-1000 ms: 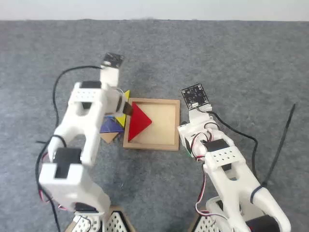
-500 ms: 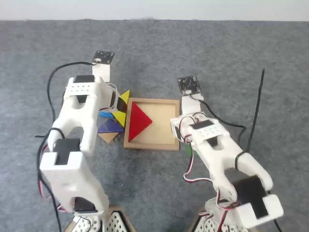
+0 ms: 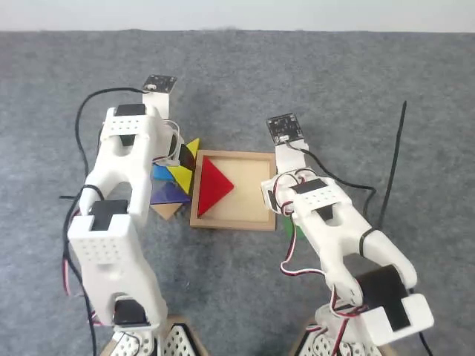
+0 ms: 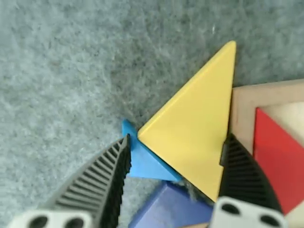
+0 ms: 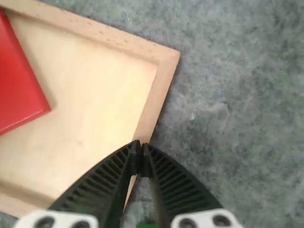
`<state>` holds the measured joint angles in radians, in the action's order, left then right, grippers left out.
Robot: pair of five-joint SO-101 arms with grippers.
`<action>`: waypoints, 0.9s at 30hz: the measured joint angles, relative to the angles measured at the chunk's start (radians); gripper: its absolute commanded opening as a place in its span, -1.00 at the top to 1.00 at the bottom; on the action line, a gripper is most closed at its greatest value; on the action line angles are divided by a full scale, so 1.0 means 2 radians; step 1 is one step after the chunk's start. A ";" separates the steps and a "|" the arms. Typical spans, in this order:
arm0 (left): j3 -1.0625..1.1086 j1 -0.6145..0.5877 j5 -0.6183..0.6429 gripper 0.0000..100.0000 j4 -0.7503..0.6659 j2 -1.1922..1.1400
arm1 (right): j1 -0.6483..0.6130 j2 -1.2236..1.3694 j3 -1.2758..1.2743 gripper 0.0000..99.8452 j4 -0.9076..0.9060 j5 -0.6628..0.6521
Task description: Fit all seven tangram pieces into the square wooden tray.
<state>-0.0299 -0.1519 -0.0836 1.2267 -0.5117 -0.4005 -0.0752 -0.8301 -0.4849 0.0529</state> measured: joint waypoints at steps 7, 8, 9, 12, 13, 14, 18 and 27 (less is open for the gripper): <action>0.000 0.000 0.016 0.41 0.002 0.000 | 0.022 0.001 0.007 0.99 -0.031 -0.008; -0.001 0.000 0.026 0.41 0.005 -0.002 | 0.033 0.002 0.008 0.99 -0.041 -0.008; -0.004 0.000 0.036 0.41 0.009 -0.005 | 0.042 0.002 0.011 0.99 -0.051 -0.002; -0.012 0.000 0.074 0.42 0.014 -0.009 | 0.055 0.002 0.020 0.99 -0.079 0.015; -0.014 0.000 0.088 0.42 0.015 -0.009 | 0.057 0.002 0.021 0.99 -0.083 0.017; -0.015 0.000 0.101 0.42 0.015 -0.009 | 0.058 0.002 0.021 0.99 -0.085 0.018; -0.015 0.000 0.140 0.42 0.015 -0.009 | 0.055 0.002 0.021 0.99 -0.090 0.019; -0.015 0.008 0.185 0.42 0.015 -0.010 | 0.056 0.002 0.021 0.99 -0.090 0.019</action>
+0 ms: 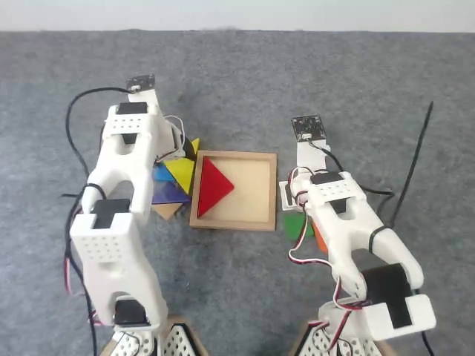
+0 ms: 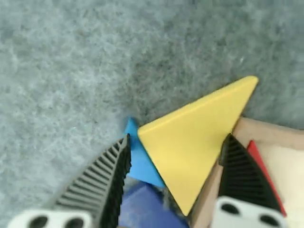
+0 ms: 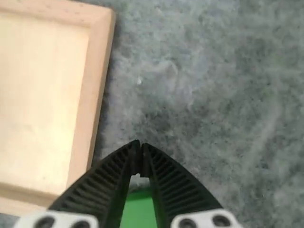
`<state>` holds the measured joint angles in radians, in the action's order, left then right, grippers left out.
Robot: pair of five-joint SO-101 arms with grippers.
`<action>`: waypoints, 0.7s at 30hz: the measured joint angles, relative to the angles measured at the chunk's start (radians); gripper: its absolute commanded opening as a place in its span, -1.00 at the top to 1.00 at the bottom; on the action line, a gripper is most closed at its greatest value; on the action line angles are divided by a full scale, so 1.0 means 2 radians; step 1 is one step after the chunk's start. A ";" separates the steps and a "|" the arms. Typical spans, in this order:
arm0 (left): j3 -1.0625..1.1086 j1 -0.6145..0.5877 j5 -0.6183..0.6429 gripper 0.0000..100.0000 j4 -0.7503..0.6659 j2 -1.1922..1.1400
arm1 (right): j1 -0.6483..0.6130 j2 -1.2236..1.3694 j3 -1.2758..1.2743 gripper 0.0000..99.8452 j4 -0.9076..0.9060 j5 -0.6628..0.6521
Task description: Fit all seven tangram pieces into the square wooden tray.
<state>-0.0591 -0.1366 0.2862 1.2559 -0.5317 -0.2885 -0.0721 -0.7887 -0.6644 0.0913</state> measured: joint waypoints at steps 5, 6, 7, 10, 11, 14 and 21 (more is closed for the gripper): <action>-0.001 0.015 -0.073 0.42 0.015 0.000 | 0.000 0.000 0.000 0.99 0.000 0.000; -0.001 0.015 -0.087 0.42 0.016 0.000 | 0.000 0.000 0.000 0.99 0.000 0.000; -0.001 0.012 -0.101 0.42 0.016 0.000 | 0.000 0.000 0.000 0.99 0.000 0.000; -0.001 -0.002 -0.155 0.42 0.017 0.000 | 0.000 0.000 0.000 0.99 0.000 0.000; -0.001 -0.011 -0.169 0.42 0.015 0.000 | 0.000 0.000 0.000 0.99 0.000 0.000; 0.000 -0.017 -0.189 0.42 0.012 -0.007 | 0.000 0.000 0.000 0.99 0.000 0.000; 0.000 -0.018 -0.191 0.42 -0.006 -0.012 | 0.000 0.000 0.000 0.99 0.000 0.000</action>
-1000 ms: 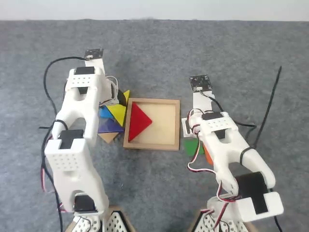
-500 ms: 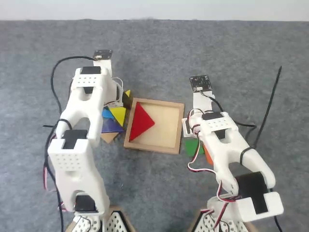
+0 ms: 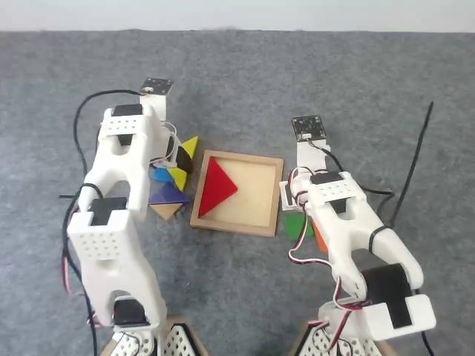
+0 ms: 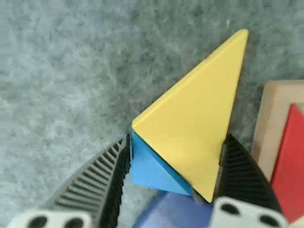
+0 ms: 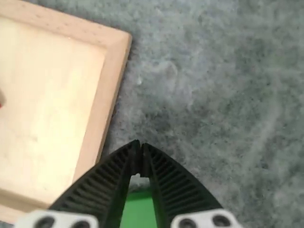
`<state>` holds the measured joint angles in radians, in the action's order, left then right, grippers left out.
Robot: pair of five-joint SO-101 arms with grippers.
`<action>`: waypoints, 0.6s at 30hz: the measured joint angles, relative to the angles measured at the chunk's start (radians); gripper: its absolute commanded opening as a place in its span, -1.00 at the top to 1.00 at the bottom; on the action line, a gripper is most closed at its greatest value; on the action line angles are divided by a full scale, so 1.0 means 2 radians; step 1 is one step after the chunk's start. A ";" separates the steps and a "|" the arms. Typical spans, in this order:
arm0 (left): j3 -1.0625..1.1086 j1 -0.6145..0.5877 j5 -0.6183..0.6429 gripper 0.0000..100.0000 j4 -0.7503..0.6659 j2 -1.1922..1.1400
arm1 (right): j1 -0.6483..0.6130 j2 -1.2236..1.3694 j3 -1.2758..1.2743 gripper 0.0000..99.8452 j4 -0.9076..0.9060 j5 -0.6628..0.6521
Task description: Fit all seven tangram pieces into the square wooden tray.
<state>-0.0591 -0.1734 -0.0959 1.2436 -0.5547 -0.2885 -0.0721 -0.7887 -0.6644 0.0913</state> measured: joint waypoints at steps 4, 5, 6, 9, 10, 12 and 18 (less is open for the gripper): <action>-0.036 0.000 0.010 0.42 0.000 -0.028 | -0.001 0.000 0.000 0.99 0.000 0.000; -0.048 0.000 0.013 0.42 0.001 -0.035 | -0.001 0.000 0.000 0.99 0.000 0.000; -0.062 0.000 0.012 0.42 0.005 -0.045 | -0.001 0.000 0.000 0.99 0.000 0.000; -0.106 0.000 0.012 0.42 0.021 -0.071 | -0.001 0.000 0.000 0.99 0.000 0.000; -0.120 0.000 0.012 0.42 0.026 -0.080 | -0.001 0.000 0.000 0.99 0.000 0.000; -0.145 0.000 0.012 0.42 0.035 -0.093 | -0.001 0.000 0.000 0.99 0.000 0.000; -0.184 0.000 0.008 0.42 0.043 -0.105 | -0.001 0.000 0.000 0.99 0.000 0.000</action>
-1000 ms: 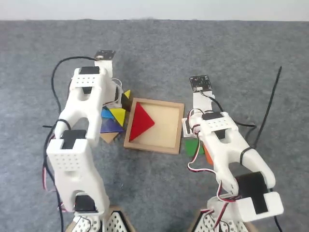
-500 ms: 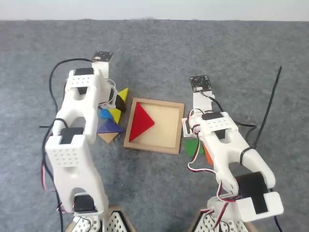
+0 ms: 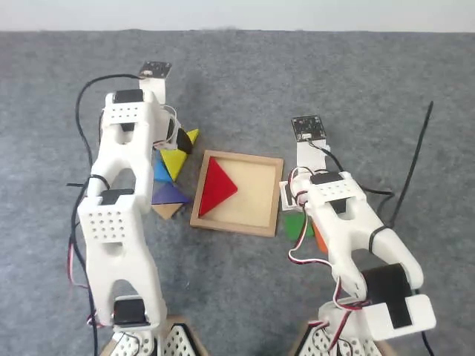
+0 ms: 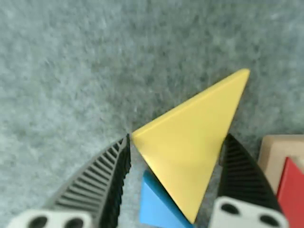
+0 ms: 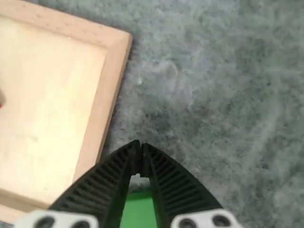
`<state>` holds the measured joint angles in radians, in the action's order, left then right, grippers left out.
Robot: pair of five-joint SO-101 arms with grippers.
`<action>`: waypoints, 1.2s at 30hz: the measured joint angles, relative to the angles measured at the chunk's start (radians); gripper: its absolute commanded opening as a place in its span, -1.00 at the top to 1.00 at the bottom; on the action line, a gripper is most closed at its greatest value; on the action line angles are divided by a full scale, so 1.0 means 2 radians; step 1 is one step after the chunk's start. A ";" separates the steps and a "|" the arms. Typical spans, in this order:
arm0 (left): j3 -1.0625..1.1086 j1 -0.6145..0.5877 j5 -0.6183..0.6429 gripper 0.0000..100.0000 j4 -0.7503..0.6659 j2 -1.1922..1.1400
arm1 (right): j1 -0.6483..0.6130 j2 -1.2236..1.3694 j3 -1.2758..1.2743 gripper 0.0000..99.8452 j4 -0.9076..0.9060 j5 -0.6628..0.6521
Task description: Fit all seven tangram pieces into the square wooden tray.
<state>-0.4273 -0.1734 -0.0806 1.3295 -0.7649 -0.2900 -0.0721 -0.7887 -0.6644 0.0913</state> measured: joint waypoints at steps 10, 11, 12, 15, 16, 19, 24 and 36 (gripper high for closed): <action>-0.012 0.000 -0.114 0.41 -0.005 -0.008 | 0.000 0.000 0.000 0.99 0.000 0.000; -0.012 0.000 -0.116 0.41 -0.005 -0.008 | 0.000 0.000 0.000 0.99 0.000 0.000; -0.012 0.000 -0.118 0.41 -0.005 -0.008 | -0.003 0.000 0.000 0.99 0.000 0.000; -0.012 0.000 -0.120 0.41 -0.005 -0.008 | -0.012 0.000 0.000 0.99 0.000 0.000; -0.012 0.000 -0.120 0.41 -0.005 -0.008 | -0.012 0.000 0.000 0.99 0.000 0.000; -0.032 0.000 -0.120 0.41 -0.002 -0.025 | -0.010 0.000 0.000 0.99 0.000 0.000; -0.123 0.006 -0.120 0.42 0.053 -0.081 | -0.011 0.000 0.000 0.99 0.000 0.000; -0.388 -0.004 -0.136 0.42 0.193 -0.222 | -0.011 0.000 0.000 0.99 0.000 0.000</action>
<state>-1.2037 -0.1811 -0.3521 1.7146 -1.2098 -0.3115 -0.0721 -0.7887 -0.6644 0.0913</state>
